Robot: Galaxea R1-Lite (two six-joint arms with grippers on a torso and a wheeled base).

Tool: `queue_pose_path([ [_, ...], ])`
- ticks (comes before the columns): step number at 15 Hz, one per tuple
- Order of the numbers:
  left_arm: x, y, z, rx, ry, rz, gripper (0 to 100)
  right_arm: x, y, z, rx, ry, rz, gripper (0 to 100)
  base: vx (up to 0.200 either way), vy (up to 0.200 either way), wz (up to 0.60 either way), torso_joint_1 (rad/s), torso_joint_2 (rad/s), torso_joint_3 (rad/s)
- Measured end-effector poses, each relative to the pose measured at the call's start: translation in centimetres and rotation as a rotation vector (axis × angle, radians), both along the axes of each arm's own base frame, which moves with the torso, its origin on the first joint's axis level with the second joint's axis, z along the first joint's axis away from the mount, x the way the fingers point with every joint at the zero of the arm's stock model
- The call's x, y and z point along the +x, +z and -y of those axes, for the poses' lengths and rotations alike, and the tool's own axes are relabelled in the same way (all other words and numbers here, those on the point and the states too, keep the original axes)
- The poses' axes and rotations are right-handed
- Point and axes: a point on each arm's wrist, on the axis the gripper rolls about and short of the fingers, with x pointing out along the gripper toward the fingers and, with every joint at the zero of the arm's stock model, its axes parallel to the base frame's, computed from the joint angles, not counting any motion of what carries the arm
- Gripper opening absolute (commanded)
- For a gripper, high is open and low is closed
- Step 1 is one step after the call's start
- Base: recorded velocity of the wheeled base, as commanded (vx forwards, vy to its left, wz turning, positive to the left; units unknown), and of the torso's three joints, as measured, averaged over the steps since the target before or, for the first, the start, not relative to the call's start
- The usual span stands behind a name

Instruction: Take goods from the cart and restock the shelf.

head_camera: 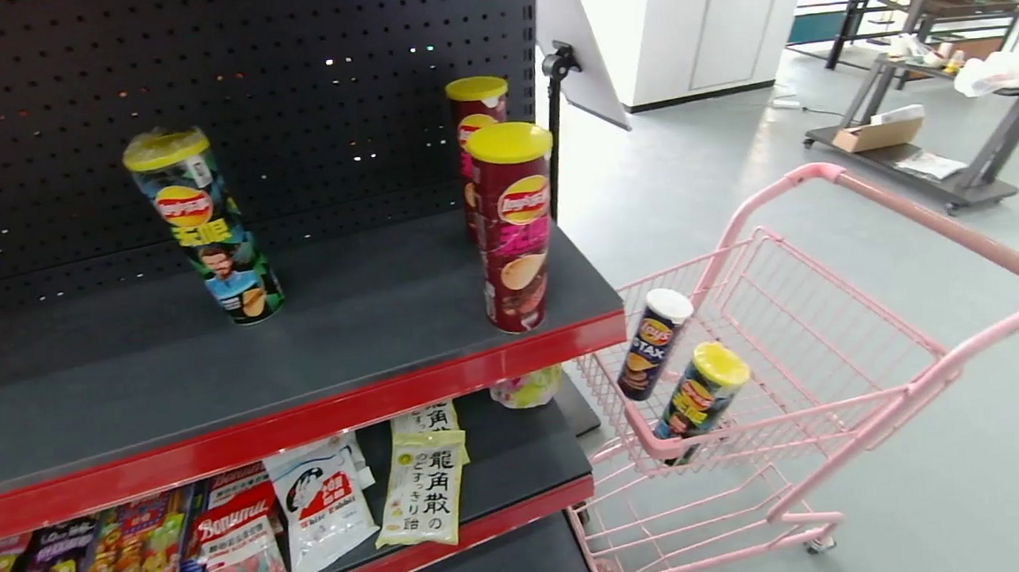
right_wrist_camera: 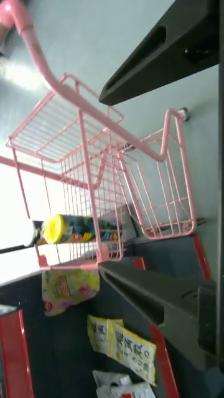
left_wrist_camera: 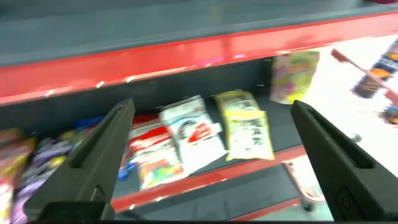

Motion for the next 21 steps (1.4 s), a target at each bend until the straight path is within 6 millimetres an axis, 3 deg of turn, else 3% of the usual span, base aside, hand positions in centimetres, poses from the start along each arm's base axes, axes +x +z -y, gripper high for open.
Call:
queue_pose_path([
  [14,0.0,0.0,0.0,-0.001,0.0,0.0,100,0.0,0.0,0.01,0.001,-0.003,0.0,100,0.0,0.0,-0.04,-0.003,0.0,0.004],
  [21,0.0,0.0,0.0,-0.003,0.0,0.0,100,0.0,0.0,0.01,0.001,-0.005,0.0,100,0.0,0.0,0.0,-0.149,0.37,0.219],
])
